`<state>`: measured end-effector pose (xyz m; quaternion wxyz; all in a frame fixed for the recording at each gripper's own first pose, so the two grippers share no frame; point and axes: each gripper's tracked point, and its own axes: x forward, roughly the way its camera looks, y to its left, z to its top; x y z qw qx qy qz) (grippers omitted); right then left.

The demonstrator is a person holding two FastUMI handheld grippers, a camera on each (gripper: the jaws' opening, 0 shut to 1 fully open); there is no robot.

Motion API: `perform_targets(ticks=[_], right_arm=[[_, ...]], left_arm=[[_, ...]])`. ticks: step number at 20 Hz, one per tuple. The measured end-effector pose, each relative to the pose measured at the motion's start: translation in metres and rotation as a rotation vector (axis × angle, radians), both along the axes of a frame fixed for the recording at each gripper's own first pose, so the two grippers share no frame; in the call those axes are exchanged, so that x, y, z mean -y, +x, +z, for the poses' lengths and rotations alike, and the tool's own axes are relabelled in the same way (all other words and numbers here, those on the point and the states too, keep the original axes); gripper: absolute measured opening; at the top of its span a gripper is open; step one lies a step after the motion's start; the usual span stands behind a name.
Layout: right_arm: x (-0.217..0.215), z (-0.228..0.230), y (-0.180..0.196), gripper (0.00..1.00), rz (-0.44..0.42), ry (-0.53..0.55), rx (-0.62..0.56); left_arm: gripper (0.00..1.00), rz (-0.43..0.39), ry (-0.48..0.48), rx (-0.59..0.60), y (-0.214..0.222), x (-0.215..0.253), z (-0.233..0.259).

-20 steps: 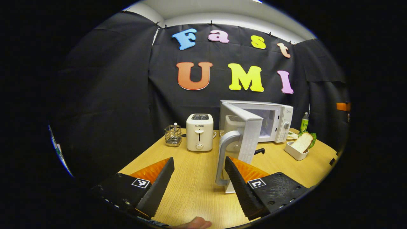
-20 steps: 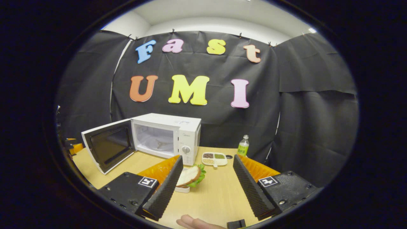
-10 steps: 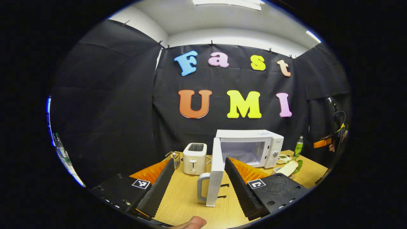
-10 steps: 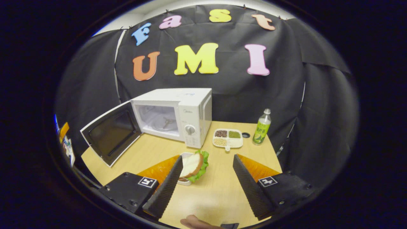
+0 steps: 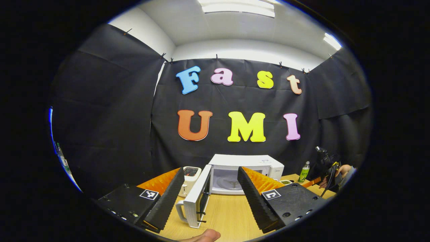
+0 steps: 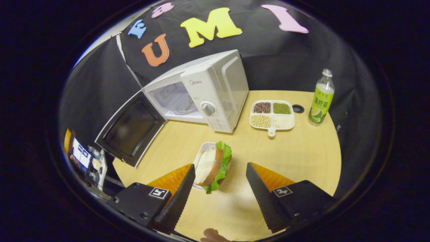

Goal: Open the microwave oven with the left hand, put the food in, and close the microwave oven.

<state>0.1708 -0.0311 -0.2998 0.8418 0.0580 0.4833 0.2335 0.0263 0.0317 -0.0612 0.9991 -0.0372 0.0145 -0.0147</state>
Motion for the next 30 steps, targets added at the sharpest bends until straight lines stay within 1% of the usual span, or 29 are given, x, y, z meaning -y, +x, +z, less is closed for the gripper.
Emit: perform_targets(ticks=[1, 2, 3, 4, 7, 8, 9, 10, 11, 12, 13, 17, 18, 20, 22, 27, 28, 30], right_arm=[[-0.003, -0.004, 0.002, 0.96, -0.009, 0.063, -0.045], [-0.008, -0.008, 0.003, 0.84, -0.020, 0.122, -0.093], [-0.011, -0.014, 0.004, 0.82, -0.032, 0.168, -0.137], [-0.011, -0.020, 0.005, 0.79, -0.045, 0.197, -0.169], [-0.016, -0.036, 0.001, 0.75, -0.044, 0.235, -0.247], [-0.020, -0.041, -0.002, 0.72, -0.051, 0.254, -0.279], [-0.024, -0.042, -0.006, 0.80, -0.047, 0.274, -0.306], [-0.025, -0.042, -0.006, 0.53, -0.061, 0.286, -0.310], [-0.029, -0.040, -0.004, 0.37, -0.070, 0.281, -0.286], [-0.027, -0.034, -0.008, 0.32, -0.057, 0.261, -0.259], [-0.027, -0.028, -0.010, 0.29, -0.049, 0.233, -0.223], [-0.044, 0.007, -0.028, 0.24, 0.011, 0.130, -0.095], [-0.048, 0.015, -0.033, 0.31, 0.022, 0.096, -0.056], [-0.062, 0.032, -0.045, 0.30, 0.052, 0.027, 0.027], [-0.078, 0.044, -0.059, 0.29, 0.102, -0.054, 0.117], [-0.129, 0.054, -0.079, 0.29, 0.221, -0.237, 0.328], [-0.140, 0.055, -0.079, 0.22, 0.233, -0.265, 0.369], [-0.161, 0.051, -0.073, 0.22, 0.235, -0.311, 0.444]], left_arm=[[0.95, -0.012, -0.001, -0.006, 0.002, 0.007, -0.001], [0.95, -0.022, 0.002, -0.014, 0.003, 0.011, -0.002], [0.95, -0.021, 0.008, -0.021, 0.003, 0.012, -0.002], [0.95, -0.011, 0.018, -0.024, 0.003, 0.011, -0.002], [0.95, -0.004, 0.032, -0.013, 0.000, 0.012, 0.003], [0.95, -0.011, 0.032, -0.009, -0.001, 0.015, 0.006], [0.95, -0.023, 0.034, -0.002, -0.002, 0.019, 0.008], [0.95, -0.041, 0.037, 0.010, -0.003, 0.022, 0.010], [0.95, -0.056, 0.035, 0.019, -0.005, 0.026, 0.013], [0.95, -0.069, 0.030, 0.025, -0.006, 0.028, 0.015], [0.95, -0.085, 0.028, 0.032, -0.008, 0.032, 0.017], [0.95, -0.104, 0.041, 0.034, -0.013, 0.029, 0.013], [0.95, -0.107, 0.040, 0.033, -0.014, 0.027, 0.011], [0.95, -0.106, 0.030, 0.027, -0.015, 0.020, 0.006], [0.95, -0.108, 0.015, 0.015, -0.016, 0.012, -0.001], [0.95, -0.111, -0.013, 0.003, -0.023, -0.010, -0.010], [0.95, -0.110, -0.011, 0.004, -0.024, -0.014, -0.011], [0.95, -0.109, -0.003, -0.003, -0.026, -0.020, -0.015]])
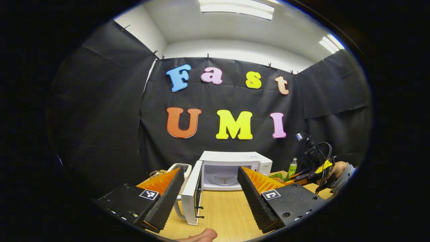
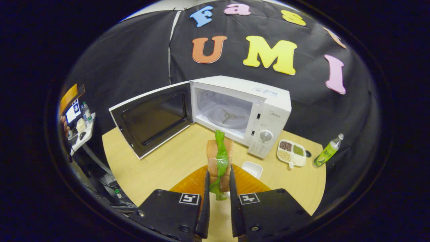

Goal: Open the microwave oven with the left hand, put the food in, and close the microwave oven.

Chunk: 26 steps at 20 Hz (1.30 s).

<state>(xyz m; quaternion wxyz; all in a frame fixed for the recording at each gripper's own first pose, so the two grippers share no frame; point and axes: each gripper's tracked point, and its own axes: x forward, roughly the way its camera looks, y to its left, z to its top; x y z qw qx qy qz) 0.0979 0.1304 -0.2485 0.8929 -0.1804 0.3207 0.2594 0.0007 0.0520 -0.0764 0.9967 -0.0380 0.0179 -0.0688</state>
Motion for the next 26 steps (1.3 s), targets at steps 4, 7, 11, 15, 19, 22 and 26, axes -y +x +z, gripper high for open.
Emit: perform_targets(ticks=[4, 7, 11, 15, 19, 22, 26], right_arm=[[-0.049, -0.009, 0.020, 0.22, 0.039, -0.038, 0.156], [-0.082, -0.018, 0.044, 0.22, 0.014, -0.021, 0.252], [-0.113, -0.040, 0.091, 0.29, -0.068, 0.049, 0.321], [-0.124, -0.053, 0.149, 0.29, -0.279, 0.258, 0.305], [-0.131, -0.071, 0.201, 0.30, -0.541, 0.556, 0.206], [-0.139, -0.087, 0.235, 0.29, -0.723, 0.803, 0.125], [-0.139, -0.111, 0.266, 0.29, -0.934, 1.013, 0.075]], left_arm=[[0.95, 0.009, 0.014, -0.022, -0.005, -0.012, -0.012], [0.95, 0.046, 0.032, -0.041, -0.008, -0.026, -0.022], [0.84, 0.089, 0.032, -0.035, -0.007, -0.039, -0.026], [0.84, 0.102, 0.031, -0.030, -0.003, -0.046, -0.030], [0.84, 0.142, 0.047, -0.036, 0.004, -0.066, -0.040], [0.95, 0.166, 0.036, -0.048, 0.010, -0.078, -0.047], [0.95, 0.197, 0.026, -0.067, 0.016, -0.094, -0.055]])
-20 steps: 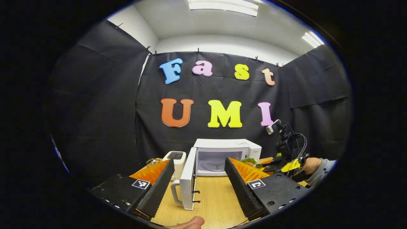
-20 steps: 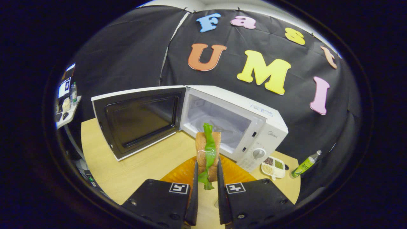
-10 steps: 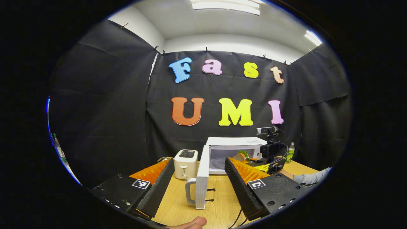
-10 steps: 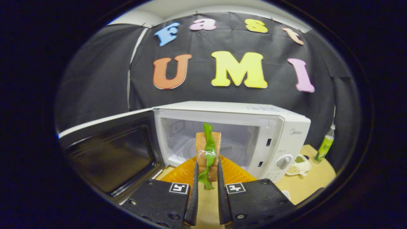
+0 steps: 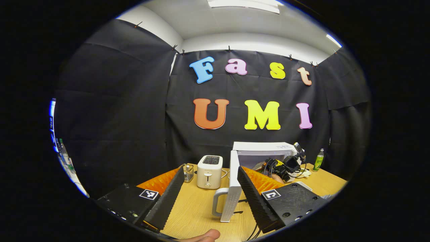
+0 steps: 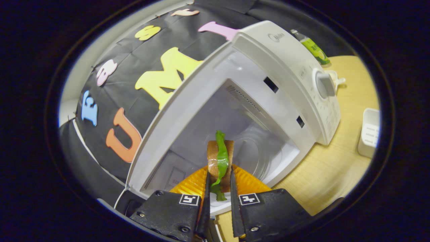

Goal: Open the microwave oven with the left hand, put the food in, and close the microwave oven.

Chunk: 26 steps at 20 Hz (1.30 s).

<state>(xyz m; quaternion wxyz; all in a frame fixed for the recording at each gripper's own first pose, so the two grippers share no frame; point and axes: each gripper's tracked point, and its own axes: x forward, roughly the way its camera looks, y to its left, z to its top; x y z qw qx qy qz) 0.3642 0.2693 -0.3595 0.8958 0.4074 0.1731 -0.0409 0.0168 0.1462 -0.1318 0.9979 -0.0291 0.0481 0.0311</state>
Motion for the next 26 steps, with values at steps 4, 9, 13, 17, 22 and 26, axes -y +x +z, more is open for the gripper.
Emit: perform_targets(ticks=[4, 9, 13, 17, 22, 26], right_arm=[[-0.003, -0.023, 0.018, 0.30, -0.086, 0.119, -0.038], [0.001, -0.043, 0.023, 0.24, -0.085, 0.035, -0.047], [0.009, -0.050, 0.027, 0.38, -0.071, -0.095, -0.044], [0.030, -0.050, 0.025, 0.50, -0.124, -0.357, -0.066], [0.038, -0.044, 0.009, 0.89, -0.083, -0.586, -0.064], [0.047, -0.025, -0.023, 0.90, 0.003, -0.645, -0.043]], left_arm=[[0.95, 0.011, 0.006, -0.029, 0.006, -0.004, -0.013], [0.95, 0.014, 0.045, -0.047, 0.008, -0.001, -0.021], [0.84, 0.015, 0.072, -0.038, 0.008, -0.001, -0.027], [0.84, 0.002, 0.065, -0.036, 0.006, -0.001, -0.027], [0.84, 0.012, 0.034, -0.027, -0.004, -0.010, -0.030], [0.95, 0.030, 0.036, -0.036, -0.005, -0.025, -0.039]])
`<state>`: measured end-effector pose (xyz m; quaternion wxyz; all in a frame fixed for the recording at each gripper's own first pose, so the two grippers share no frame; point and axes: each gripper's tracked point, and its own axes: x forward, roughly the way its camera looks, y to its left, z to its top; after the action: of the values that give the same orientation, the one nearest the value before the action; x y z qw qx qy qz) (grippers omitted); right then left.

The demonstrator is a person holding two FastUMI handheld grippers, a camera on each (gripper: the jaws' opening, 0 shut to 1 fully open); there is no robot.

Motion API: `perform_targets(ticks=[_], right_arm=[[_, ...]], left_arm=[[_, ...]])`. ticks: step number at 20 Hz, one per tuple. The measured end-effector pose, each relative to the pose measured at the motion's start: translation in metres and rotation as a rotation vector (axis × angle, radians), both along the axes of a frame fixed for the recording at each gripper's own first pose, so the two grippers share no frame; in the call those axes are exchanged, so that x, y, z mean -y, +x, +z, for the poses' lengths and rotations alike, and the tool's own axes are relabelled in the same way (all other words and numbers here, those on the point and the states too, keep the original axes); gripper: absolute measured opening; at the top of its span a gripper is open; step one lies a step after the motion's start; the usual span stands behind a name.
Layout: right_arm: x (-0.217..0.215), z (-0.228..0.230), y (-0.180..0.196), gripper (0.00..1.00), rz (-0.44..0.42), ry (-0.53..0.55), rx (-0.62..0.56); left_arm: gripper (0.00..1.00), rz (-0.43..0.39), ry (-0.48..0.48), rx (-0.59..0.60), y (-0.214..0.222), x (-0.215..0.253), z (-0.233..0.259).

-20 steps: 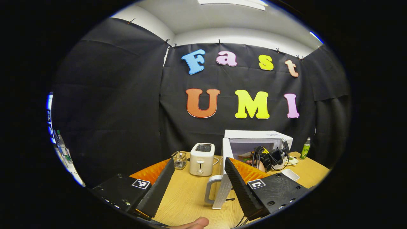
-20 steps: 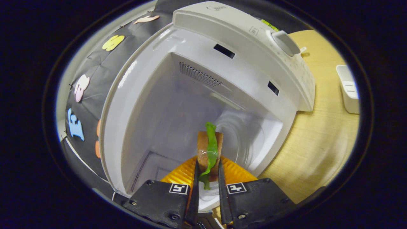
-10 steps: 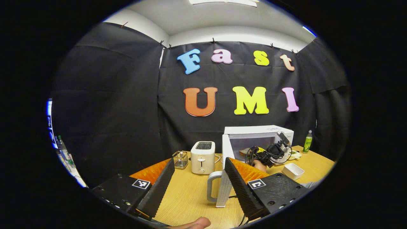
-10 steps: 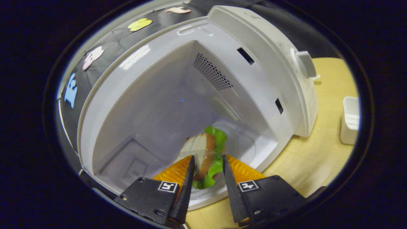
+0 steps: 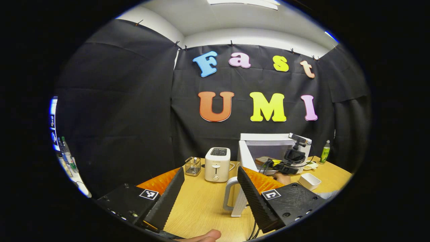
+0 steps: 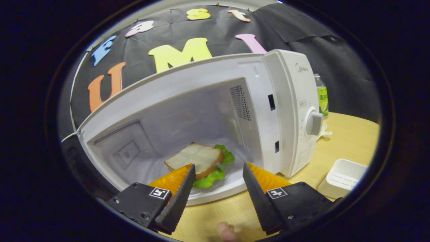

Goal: Open the microwave oven with the left hand, put the food in, and close the microwave oven.

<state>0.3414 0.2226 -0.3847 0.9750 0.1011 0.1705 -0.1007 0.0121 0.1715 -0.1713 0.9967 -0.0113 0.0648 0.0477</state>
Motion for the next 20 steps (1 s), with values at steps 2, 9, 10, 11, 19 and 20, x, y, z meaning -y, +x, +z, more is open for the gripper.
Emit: perform_targets(ticks=[2, 9, 10, 11, 19, 20], right_arm=[[0.008, 0.017, -0.022, 0.91, 0.040, -0.041, 0.015], [0.028, 0.087, -0.135, 0.98, 0.207, -0.086, 0.078], [0.031, 0.096, -0.150, 0.92, 0.237, -0.086, 0.080], [0.033, 0.106, -0.165, 0.98, 0.261, -0.095, 0.081], [0.068, 0.203, -0.287, 0.98, 0.352, -0.228, 0.181], [0.068, 0.216, -0.300, 0.98, 0.369, -0.234, 0.194]], left_arm=[[0.95, -0.007, 0.009, 0.005, 0.002, -0.004, -0.003], [0.66, -0.052, 0.053, 0.067, 0.023, -0.013, -0.018], [0.53, -0.058, 0.044, 0.062, 0.026, -0.013, -0.023], [0.50, -0.070, 0.036, 0.060, 0.030, -0.012, -0.029], [0.00, -0.128, -0.022, 0.027, 0.070, -0.015, -0.086], [0.00, -0.127, -0.024, 0.007, 0.073, -0.019, -0.096]])
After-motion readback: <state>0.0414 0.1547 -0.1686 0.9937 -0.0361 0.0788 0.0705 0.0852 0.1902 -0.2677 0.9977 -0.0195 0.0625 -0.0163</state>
